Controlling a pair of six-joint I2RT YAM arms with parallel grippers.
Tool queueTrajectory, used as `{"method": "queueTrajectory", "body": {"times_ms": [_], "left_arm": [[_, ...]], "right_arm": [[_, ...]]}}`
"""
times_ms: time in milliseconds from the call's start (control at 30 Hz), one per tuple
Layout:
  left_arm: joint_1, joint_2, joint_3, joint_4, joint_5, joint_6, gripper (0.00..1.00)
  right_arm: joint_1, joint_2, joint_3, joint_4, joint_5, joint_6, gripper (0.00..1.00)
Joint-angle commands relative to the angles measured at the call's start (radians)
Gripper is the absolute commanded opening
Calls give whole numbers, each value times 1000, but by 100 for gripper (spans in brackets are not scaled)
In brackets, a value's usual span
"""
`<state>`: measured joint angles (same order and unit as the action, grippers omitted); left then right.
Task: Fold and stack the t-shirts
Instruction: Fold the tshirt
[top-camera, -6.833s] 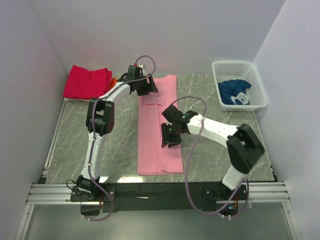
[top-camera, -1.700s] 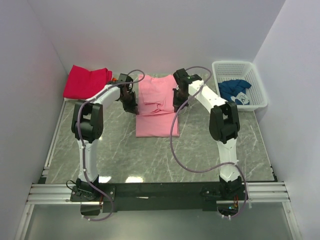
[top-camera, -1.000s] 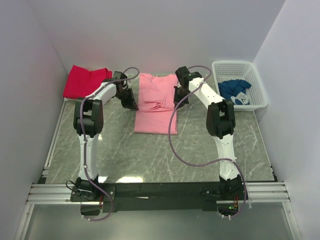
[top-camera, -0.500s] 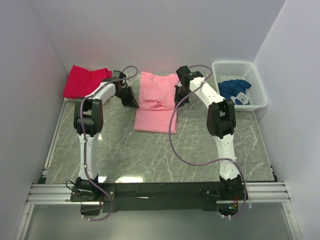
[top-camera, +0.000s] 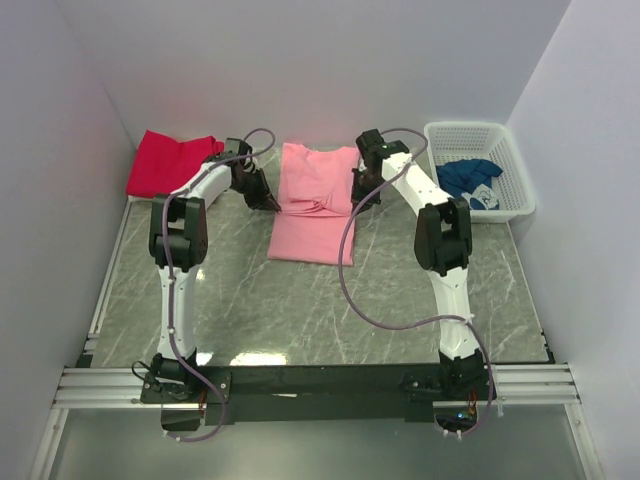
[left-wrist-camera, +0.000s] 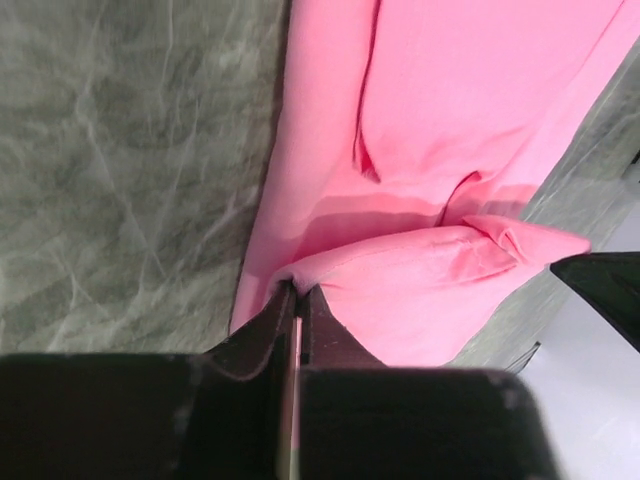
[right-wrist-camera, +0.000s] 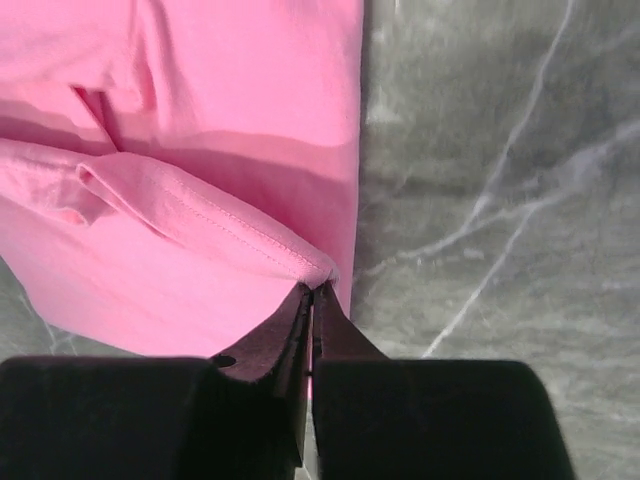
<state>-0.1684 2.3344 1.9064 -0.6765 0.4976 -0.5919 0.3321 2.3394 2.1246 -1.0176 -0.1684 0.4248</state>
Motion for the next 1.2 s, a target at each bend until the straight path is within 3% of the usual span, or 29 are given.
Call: {"method": "queueTrajectory", "body": {"times_ms": [0,33,67,133,233,567,933,1167], "left_arm": [[15,16,65,29,10,-28,9],[15,11,68,32,1,-35,23],[17,3,65,38,-8,-42,32],[17,-32,43,66,-36,-51,51],[17,-85,8,89,-54,-45,60],[-8,-231,-282,120,-80,24,60],[-28,-372,-549,172,-123,46,60],[-29,-448,-664,196,-128,58,60]], "right_arm": [[-25,37,81,1,0,-29,11],[-31,40,109,-4,-3,-34,21],[-34,41,119,-4,-12,-34,40],[-41,25,121,7,-19,-35,50],[-44,-28,69,46,-29,-37,54],[-22,-158,-195,148,-72,-32,52],[57,-354,-593,298,-91,29,51],[103,-394,-698,330,-68,71,50]]}}
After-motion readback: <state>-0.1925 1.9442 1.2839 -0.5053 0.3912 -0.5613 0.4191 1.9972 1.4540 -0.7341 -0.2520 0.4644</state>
